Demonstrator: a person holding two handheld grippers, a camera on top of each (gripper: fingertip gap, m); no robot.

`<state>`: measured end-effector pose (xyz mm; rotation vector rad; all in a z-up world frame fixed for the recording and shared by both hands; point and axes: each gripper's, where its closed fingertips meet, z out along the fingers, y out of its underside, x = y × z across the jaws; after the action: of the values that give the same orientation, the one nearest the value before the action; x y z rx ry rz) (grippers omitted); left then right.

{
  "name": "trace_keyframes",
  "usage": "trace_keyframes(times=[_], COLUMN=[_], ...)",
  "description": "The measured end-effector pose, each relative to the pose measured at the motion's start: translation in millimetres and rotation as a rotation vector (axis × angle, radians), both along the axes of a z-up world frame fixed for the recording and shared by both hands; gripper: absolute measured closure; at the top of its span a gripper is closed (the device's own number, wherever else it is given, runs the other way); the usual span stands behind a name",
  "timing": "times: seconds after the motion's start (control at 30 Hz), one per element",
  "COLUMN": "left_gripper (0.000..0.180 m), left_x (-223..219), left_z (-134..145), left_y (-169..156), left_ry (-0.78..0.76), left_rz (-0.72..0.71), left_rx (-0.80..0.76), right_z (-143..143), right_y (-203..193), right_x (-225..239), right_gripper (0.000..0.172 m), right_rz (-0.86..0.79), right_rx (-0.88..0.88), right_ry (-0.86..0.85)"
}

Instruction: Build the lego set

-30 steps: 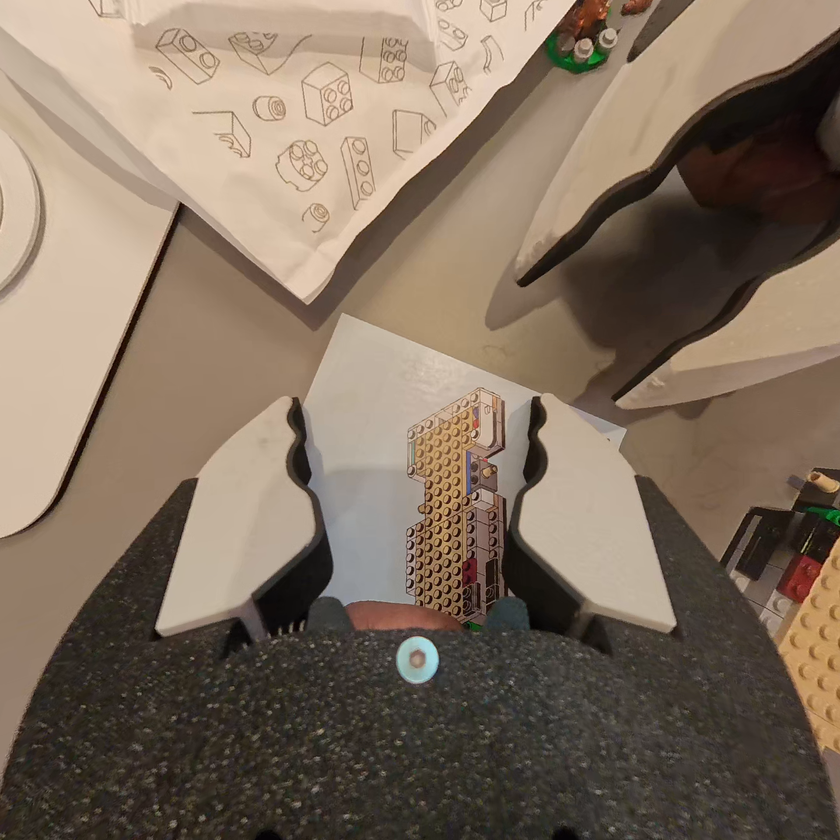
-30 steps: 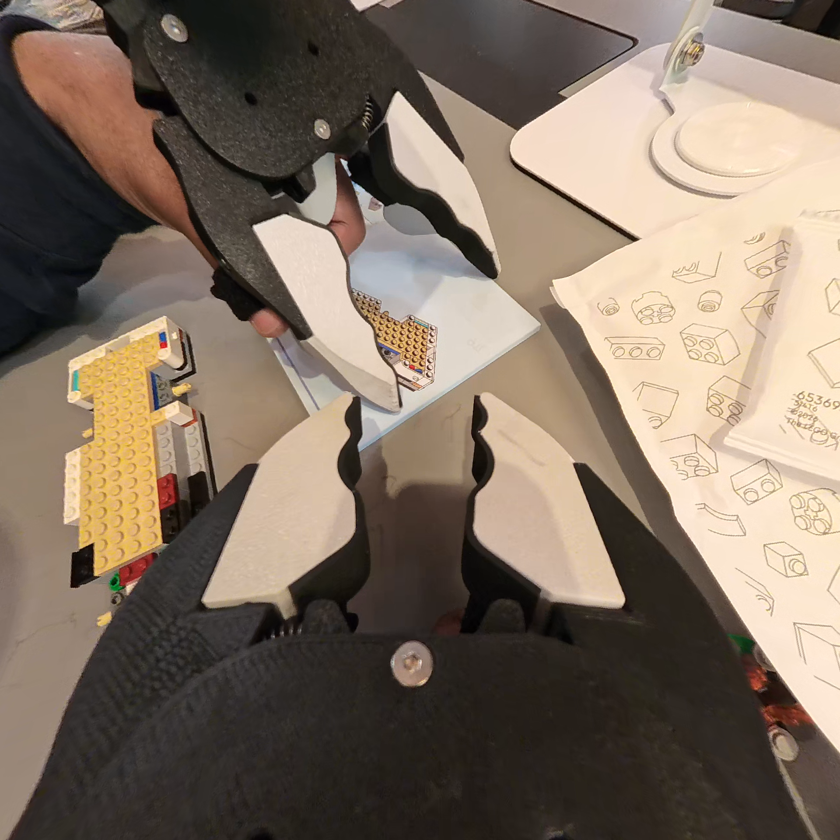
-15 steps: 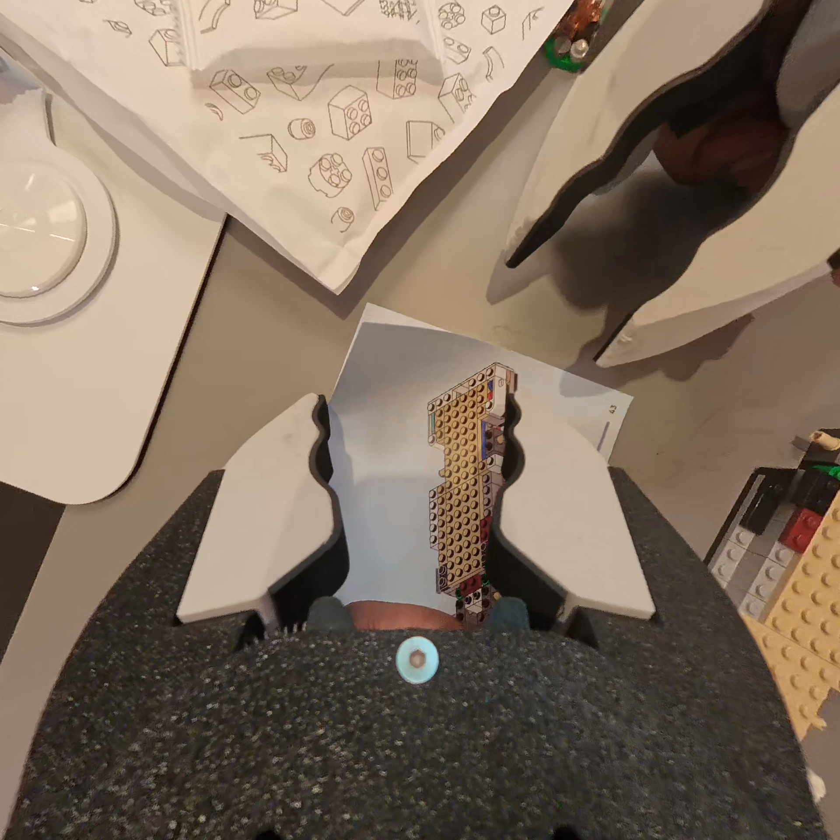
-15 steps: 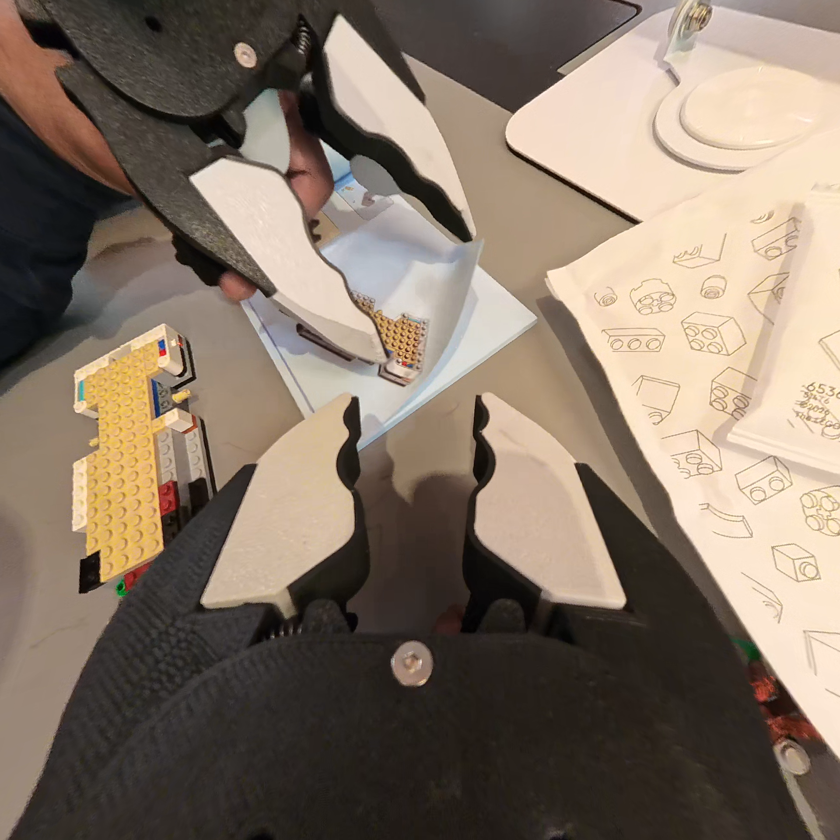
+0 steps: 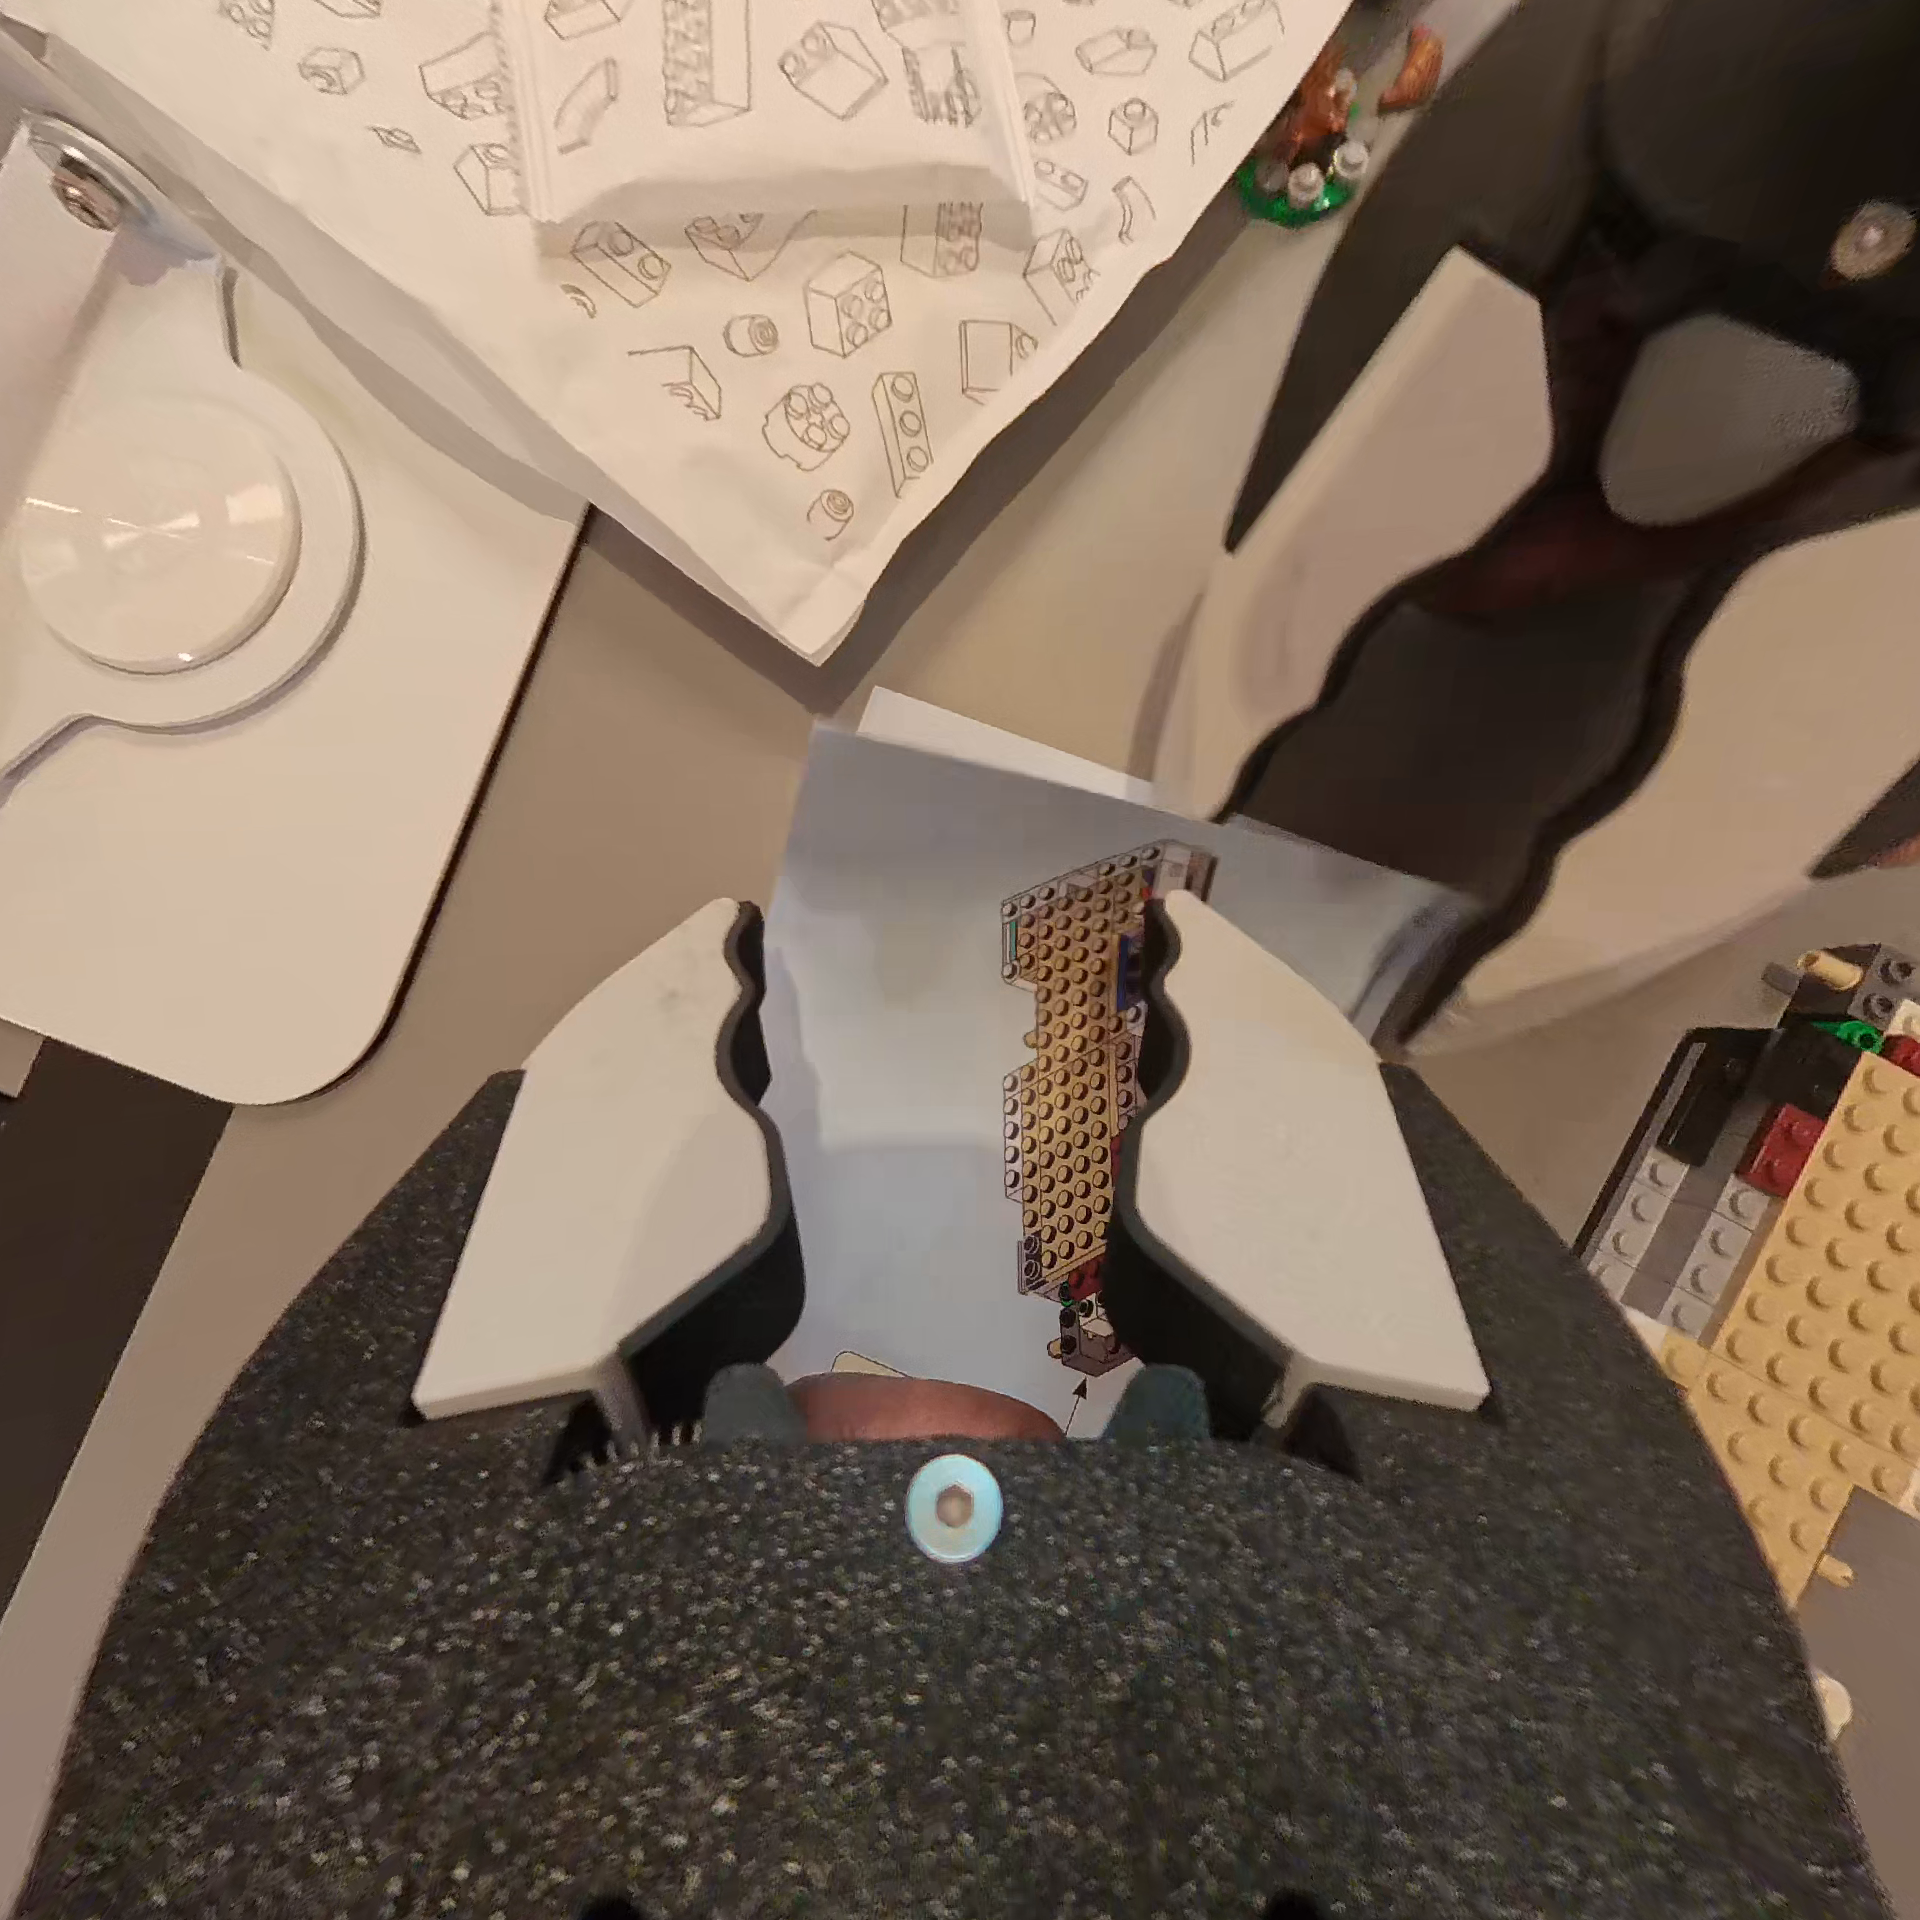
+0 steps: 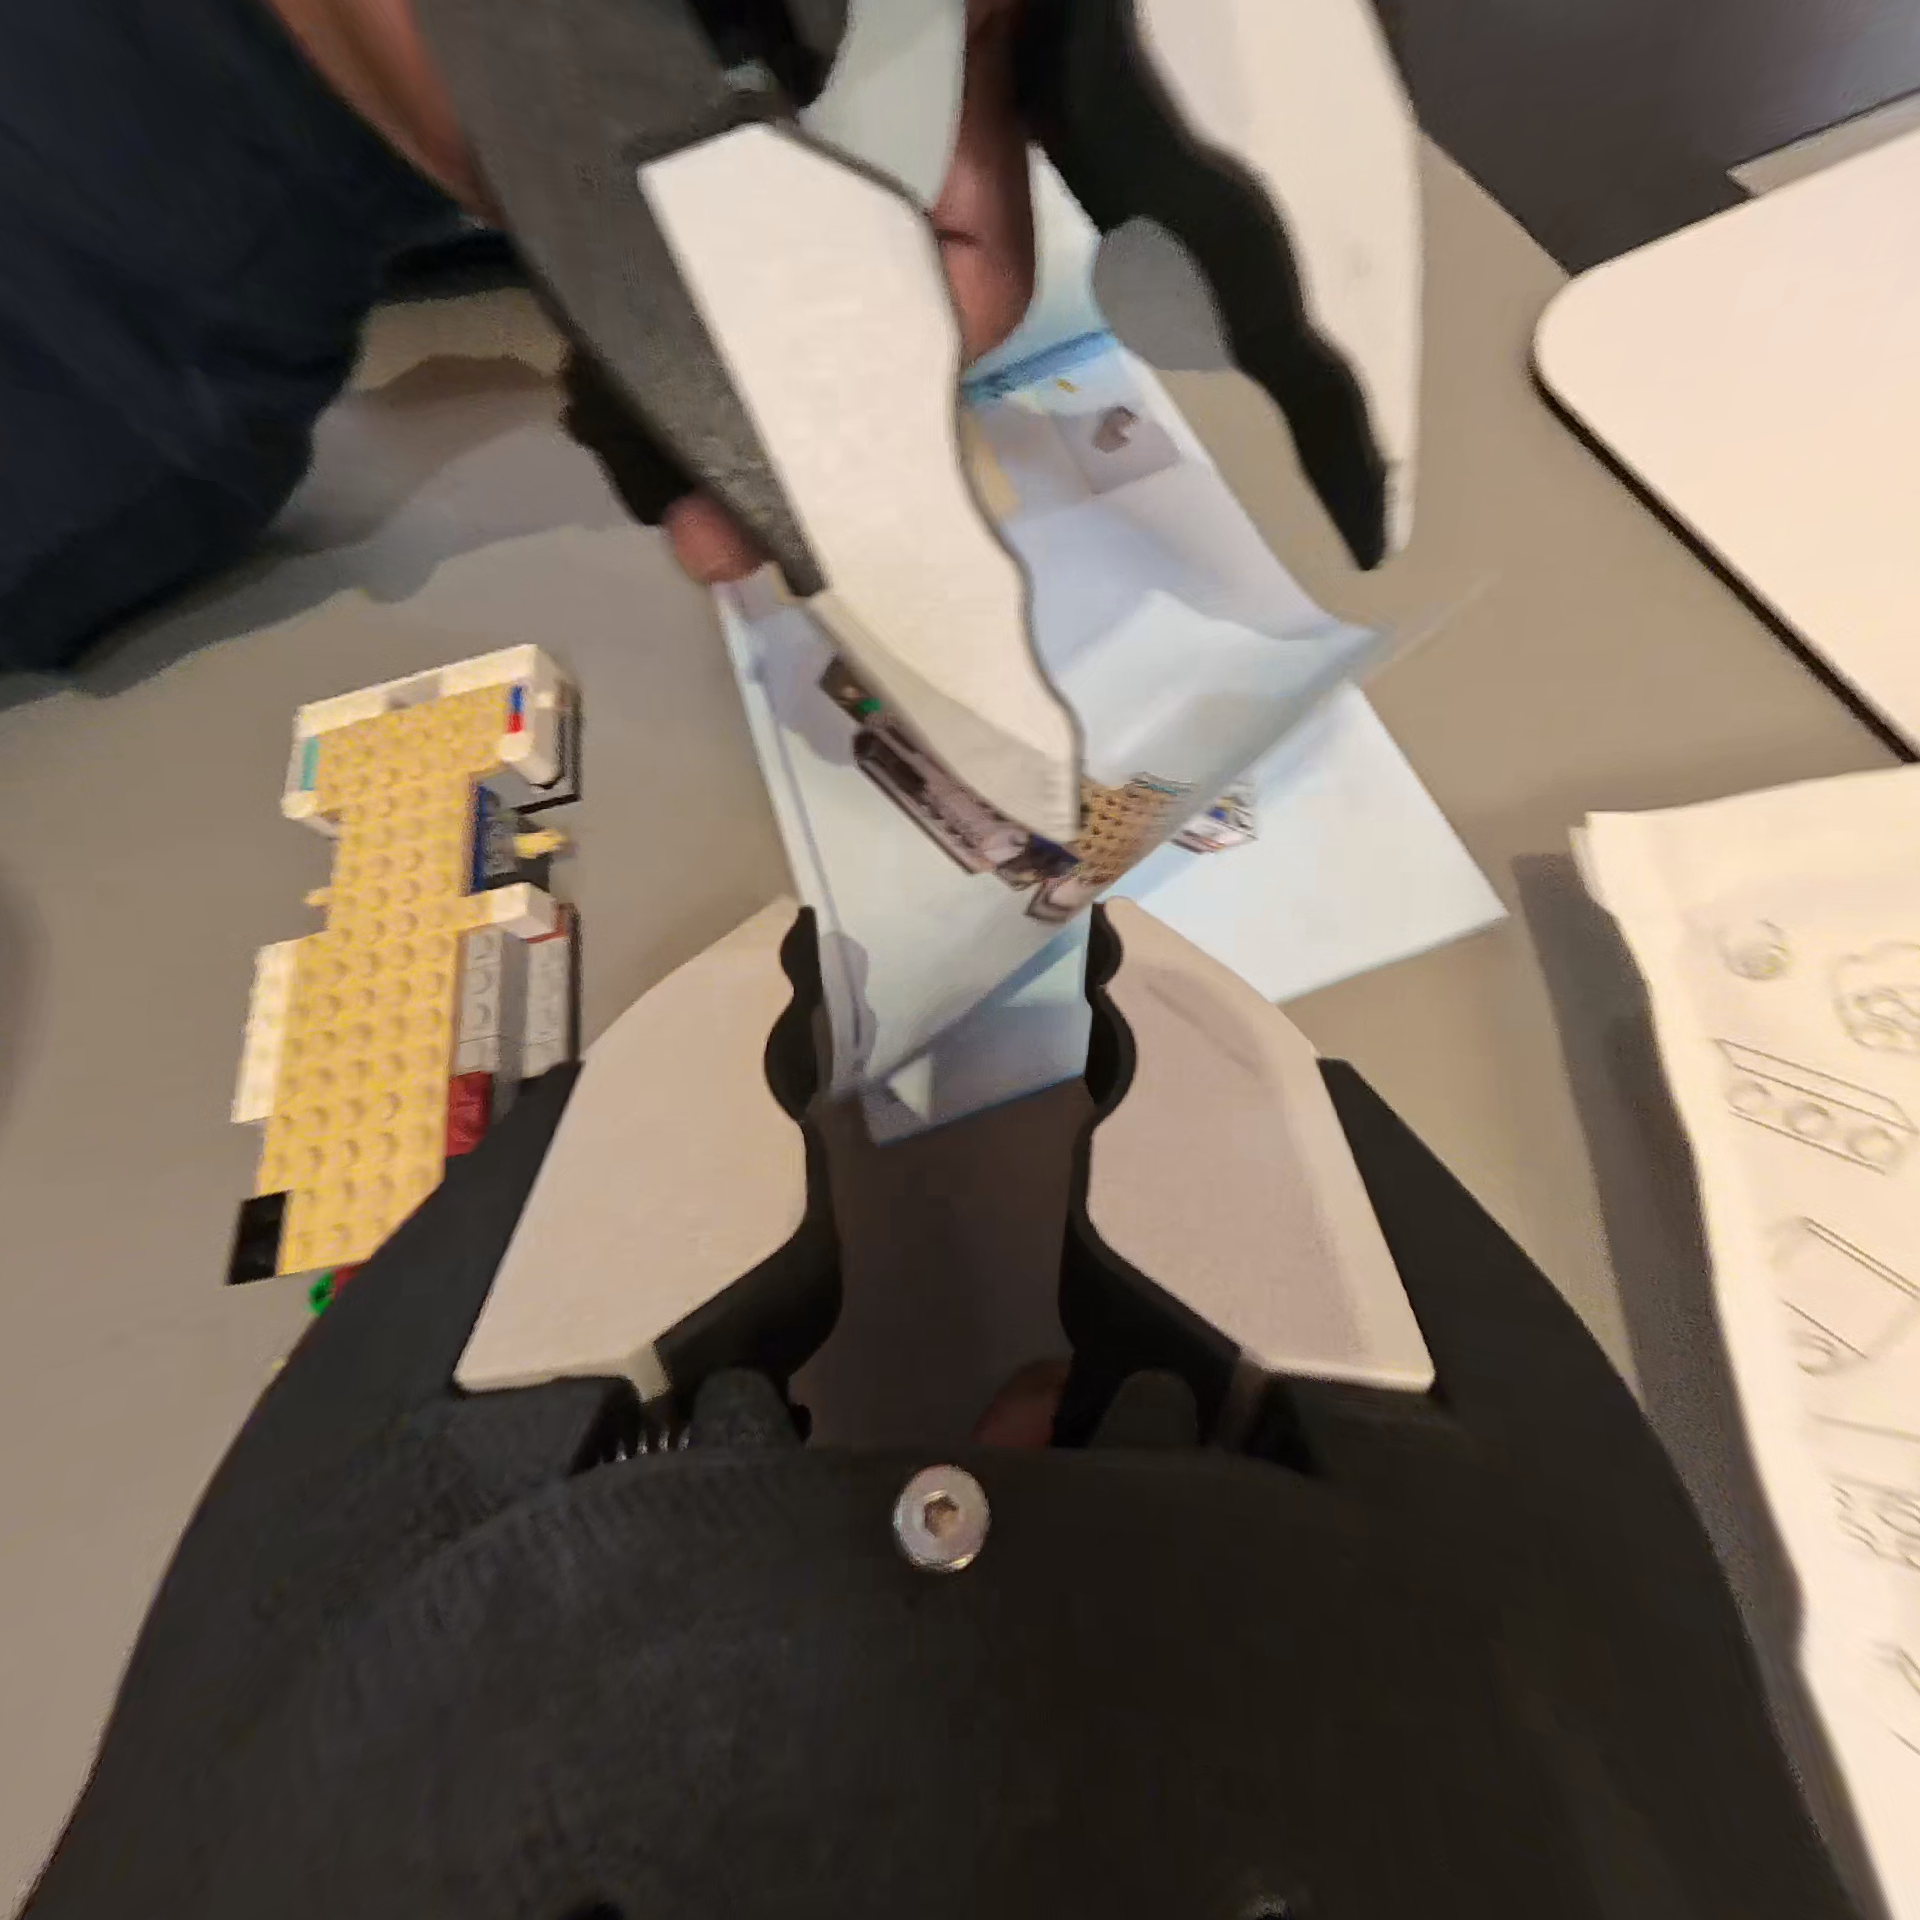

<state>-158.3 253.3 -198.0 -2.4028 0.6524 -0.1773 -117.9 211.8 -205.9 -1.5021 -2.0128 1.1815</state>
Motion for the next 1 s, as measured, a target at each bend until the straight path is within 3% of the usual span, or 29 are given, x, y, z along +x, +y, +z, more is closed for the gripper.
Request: trace_keyframes(times=[0.13, 0.27, 0.43, 0.63, 1.0], left_gripper=[0.105, 0.100, 0.099, 0.102, 0.101], left_x=[-7.3, 2.9, 7.2, 5.7, 10.4], left_z=[11.7, 23.6, 32.9, 34.7, 30.4], left_y=[-0.5, -23.9, -44.9, -40.8, -38.1], left_ry=[-0.022, 0.002, 0.005, -0.054, 0.002], left_rz=[0.074, 0.026, 0.016, 0.044, 0.027], left_rx=[0.095, 0.238, 0.341, 0.304, 0.279], right_z=[13.0, 29.5, 33.9, 30.1, 27.9], right_y=[-24.0, -31.1, -25.2, -25.2, -24.7], right_x=[8.0, 9.0, 4.3, 2.8, 2.1], right_gripper=[0.122, 0.121, 0.121, 0.121, 0.121], right_rz=[0.096, 0.117, 0.091, 0.087, 0.080], right_rx=[-0.131, -0.308, -0.374, -0.380, -0.384], right_ry=[0.043, 0.095, 0.108, 0.079, 0.063])
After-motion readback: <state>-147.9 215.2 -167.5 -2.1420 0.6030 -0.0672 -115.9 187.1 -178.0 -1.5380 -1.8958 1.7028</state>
